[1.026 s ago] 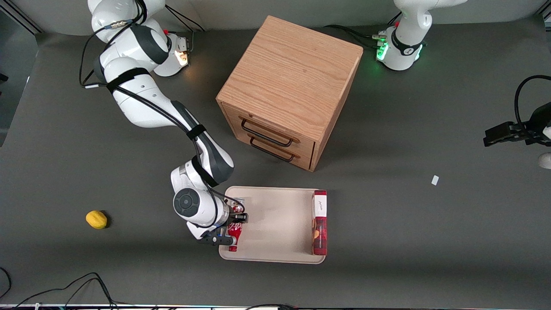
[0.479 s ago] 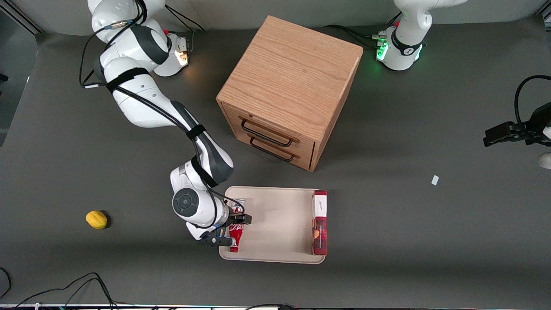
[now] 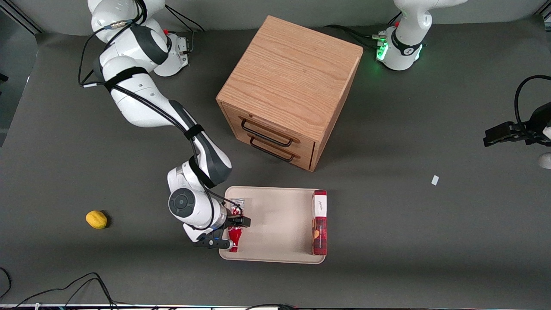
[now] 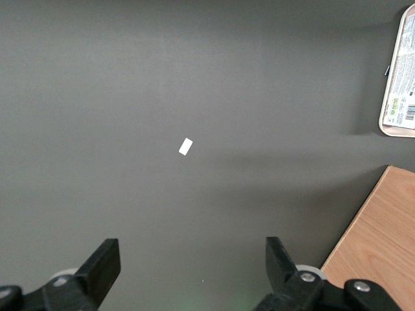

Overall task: Place coke bottle on tray
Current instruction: 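Open the right gripper and raise it away from the bottle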

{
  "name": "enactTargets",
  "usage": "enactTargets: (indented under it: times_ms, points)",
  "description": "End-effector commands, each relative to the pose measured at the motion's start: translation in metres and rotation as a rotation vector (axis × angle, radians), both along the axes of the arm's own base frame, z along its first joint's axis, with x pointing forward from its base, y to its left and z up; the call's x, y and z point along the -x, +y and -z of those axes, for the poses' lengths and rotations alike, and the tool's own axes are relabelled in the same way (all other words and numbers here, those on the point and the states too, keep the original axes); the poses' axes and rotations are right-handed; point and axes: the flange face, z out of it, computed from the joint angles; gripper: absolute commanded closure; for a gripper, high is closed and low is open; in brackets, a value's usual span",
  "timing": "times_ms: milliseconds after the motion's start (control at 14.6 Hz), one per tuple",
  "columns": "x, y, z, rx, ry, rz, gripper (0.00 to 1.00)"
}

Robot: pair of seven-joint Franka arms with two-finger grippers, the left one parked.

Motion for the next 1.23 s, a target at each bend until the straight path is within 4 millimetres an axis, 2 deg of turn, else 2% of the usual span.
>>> enactTargets:
  times_ms: [0,137,274,410,547,821,957,1162]
  points:
    - [-0.004,-0.017,-0.051,0.031,-0.027,0.014,0.00]
    - [-0.005,-0.049,-0.077,0.045,-0.033,0.005,0.00]
    - [0.010,-0.080,-0.099,0.073,-0.016,-0.025,0.00]
    - [0.030,-0.100,-0.128,0.100,-0.014,-0.018,0.00]
    - [0.059,-0.121,-0.160,0.132,-0.021,-0.010,0.00]
    - [0.118,-0.151,-0.196,0.151,-0.023,0.030,0.00]
    - [0.148,-0.174,-0.219,0.160,-0.046,0.054,0.00]
    - [0.186,-0.217,-0.243,0.116,-0.048,0.078,0.00]
